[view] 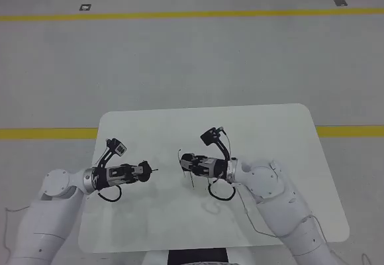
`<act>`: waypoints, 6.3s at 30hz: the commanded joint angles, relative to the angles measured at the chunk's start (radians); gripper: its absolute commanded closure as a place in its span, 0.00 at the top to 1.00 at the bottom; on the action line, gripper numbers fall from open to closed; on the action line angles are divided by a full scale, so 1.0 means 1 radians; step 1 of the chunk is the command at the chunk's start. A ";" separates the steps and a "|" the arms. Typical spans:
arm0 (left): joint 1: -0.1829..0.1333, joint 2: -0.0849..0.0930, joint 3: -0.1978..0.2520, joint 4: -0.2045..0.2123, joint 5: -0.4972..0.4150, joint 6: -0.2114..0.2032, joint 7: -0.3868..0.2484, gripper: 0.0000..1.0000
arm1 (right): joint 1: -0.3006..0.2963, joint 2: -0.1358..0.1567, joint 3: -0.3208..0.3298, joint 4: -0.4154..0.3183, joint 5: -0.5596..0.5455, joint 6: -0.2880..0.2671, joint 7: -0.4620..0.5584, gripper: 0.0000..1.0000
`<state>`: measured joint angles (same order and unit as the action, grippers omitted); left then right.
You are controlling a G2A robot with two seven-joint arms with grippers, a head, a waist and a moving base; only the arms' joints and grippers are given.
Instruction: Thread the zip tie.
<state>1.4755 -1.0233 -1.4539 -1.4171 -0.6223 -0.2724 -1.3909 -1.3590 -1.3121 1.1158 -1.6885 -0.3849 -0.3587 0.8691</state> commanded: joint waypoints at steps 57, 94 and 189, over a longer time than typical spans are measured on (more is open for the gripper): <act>-0.061 0.046 0.169 0.075 -0.154 -0.068 0.001 0.00 | 0.123 0.089 -0.197 -0.108 0.258 0.019 -0.329 0.00; -0.061 0.046 0.169 0.075 -0.154 -0.068 0.001 0.00 | 0.138 0.136 -0.233 -0.101 0.180 0.019 -0.501 0.00; -0.061 0.046 0.169 0.075 -0.154 -0.068 0.001 0.00 | 0.420 0.287 -0.857 0.142 -0.726 0.019 -1.613 0.00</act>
<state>1.4142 -0.9777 -1.2847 -1.3424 -0.7766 -0.3400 -1.3898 -0.9395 -1.0253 0.2586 -1.5469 -1.1110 -0.3400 -0.7440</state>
